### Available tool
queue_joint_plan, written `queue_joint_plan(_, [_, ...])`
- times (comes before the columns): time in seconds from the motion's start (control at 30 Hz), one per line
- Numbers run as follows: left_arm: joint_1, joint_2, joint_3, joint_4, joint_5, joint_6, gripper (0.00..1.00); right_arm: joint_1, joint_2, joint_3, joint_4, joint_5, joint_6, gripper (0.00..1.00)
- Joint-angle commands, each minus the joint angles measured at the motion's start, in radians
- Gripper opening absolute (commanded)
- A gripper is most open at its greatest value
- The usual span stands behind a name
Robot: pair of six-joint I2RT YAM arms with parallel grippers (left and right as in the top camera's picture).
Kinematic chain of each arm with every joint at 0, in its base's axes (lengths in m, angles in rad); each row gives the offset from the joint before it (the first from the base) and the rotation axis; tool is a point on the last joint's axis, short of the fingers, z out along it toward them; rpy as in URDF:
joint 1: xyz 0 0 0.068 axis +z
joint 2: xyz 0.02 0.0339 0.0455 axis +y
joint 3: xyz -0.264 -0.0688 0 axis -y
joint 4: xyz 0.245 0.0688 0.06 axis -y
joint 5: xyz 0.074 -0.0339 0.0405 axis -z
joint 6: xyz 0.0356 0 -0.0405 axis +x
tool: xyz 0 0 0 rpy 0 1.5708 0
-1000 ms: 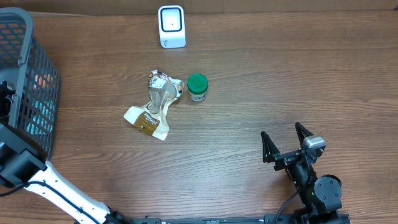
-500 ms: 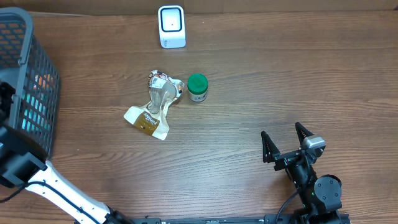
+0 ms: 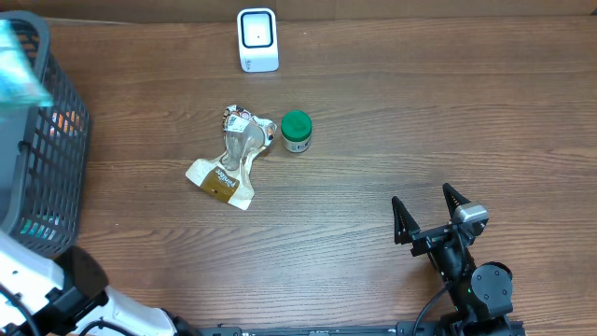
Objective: Scan the item barcode
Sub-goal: 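Carry the wipes pack with the left gripper and release it on the table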
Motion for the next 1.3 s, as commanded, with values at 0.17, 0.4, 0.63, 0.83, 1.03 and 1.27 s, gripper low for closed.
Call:
queue_joint_plan(0.17, [-0.424,0.029,-0.180,-0.047,-0.249,0.105,0.04,-0.005,-0.008,-0.010,0.003,0.001,0.000,1.00])
queue_joint_plan(0.4, [-0.659,0.029,-0.596,0.158,-0.389,0.066,0.04,-0.005,-0.008,-0.010,0.003,0.001,0.000,1.00])
queue_joint_plan(0.63, [-0.696,0.030,-0.962,0.465,-0.505,-0.061,0.04,-0.005,-0.008,-0.010,0.003,0.001,0.000,1.00])
queue_joint_plan(0.83, [-0.684,0.030,-1.178,0.685,-0.520,-0.105,0.04,-0.005,-0.008,-0.010,0.003,0.001,0.000,1.00])
queue_joint_plan(1.03, [-0.684,0.030,-1.204,0.710,-0.522,-0.105,0.65,-0.005,-0.008,-0.010,0.003,0.000,0.000,1.00])
queue_joint_plan(1.27, [-0.676,0.027,-1.080,0.590,-0.506,-0.105,0.66,-0.005,-0.008,-0.010,0.003,0.001,0.000,1.00])
